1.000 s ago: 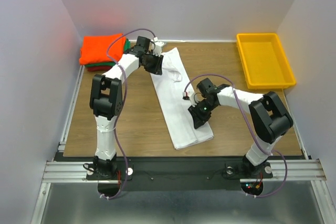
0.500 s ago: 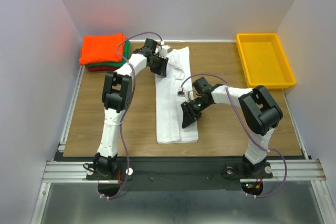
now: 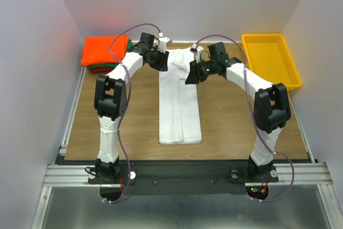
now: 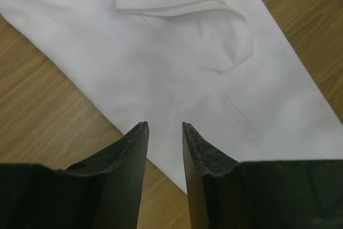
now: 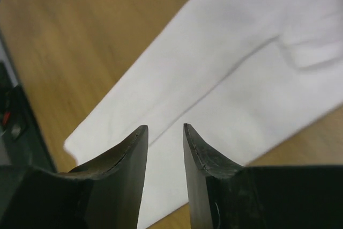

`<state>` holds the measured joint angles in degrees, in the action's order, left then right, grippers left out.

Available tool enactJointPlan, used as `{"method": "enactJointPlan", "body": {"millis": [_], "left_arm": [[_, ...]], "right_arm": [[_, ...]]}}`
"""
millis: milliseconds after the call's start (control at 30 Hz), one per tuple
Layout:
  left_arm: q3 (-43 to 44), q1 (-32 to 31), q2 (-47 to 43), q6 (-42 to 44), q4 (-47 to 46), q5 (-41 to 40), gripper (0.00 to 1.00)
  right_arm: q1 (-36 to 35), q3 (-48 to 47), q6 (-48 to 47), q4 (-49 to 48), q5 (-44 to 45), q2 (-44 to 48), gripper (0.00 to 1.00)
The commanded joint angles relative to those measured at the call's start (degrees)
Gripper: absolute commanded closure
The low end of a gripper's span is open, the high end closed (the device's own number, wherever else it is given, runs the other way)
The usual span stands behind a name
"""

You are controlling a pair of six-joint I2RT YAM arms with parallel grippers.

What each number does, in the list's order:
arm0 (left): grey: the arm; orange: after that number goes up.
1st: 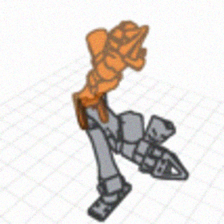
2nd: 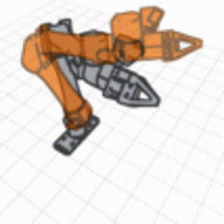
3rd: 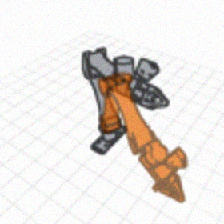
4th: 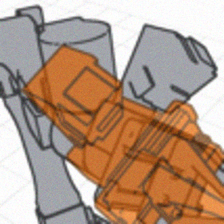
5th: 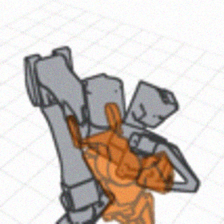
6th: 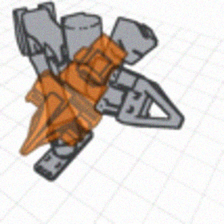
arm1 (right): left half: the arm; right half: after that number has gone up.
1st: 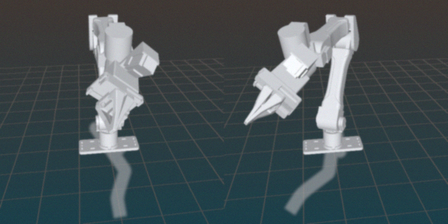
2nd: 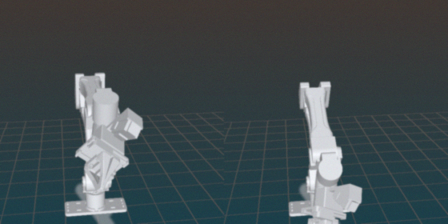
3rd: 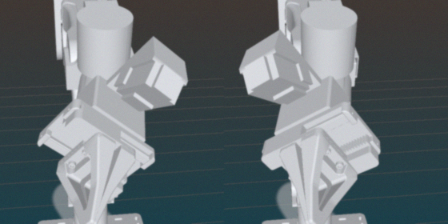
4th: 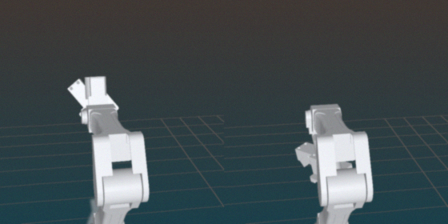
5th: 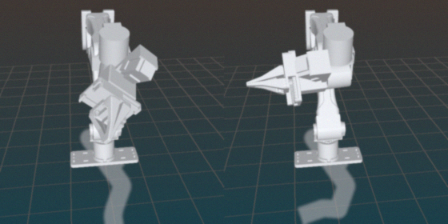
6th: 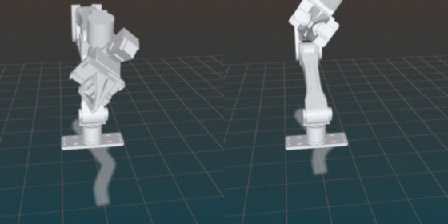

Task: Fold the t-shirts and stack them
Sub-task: Fold the tshirt

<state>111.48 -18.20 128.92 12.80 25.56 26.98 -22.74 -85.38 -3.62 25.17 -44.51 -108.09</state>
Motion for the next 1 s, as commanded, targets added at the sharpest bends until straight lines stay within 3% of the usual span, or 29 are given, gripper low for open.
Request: {"method": "enactJointPlan", "body": {"millis": [0, 233, 500, 967], "left_arm": [[-5.04, 0.27, -8.16, -3.30, -4.73, 3.07, 0.60], [-9.26, 0.27, -5.45, -6.03, -5.70, 5.80, 0.62], [-7.51, 0.35, 0.45, -5.86, -4.99, 3.96, 0.63], [7.51, 2.81, 12.40, -7.96, -3.94, 3.60, 0.63]], "right_arm": [[1.65, -5.48, 3.44, -5.39, 13.29, -4.66, 0.62], [1.65, -11.55, 6.78, -7.50, 18.59, -13.45, 0.65], [1.65, -12.26, 7.83, -10.40, 22.97, -19.34, 0.66], [3.58, -17.44, 9.42, -11.81, 26.40, -25.50, 0.66]]}}
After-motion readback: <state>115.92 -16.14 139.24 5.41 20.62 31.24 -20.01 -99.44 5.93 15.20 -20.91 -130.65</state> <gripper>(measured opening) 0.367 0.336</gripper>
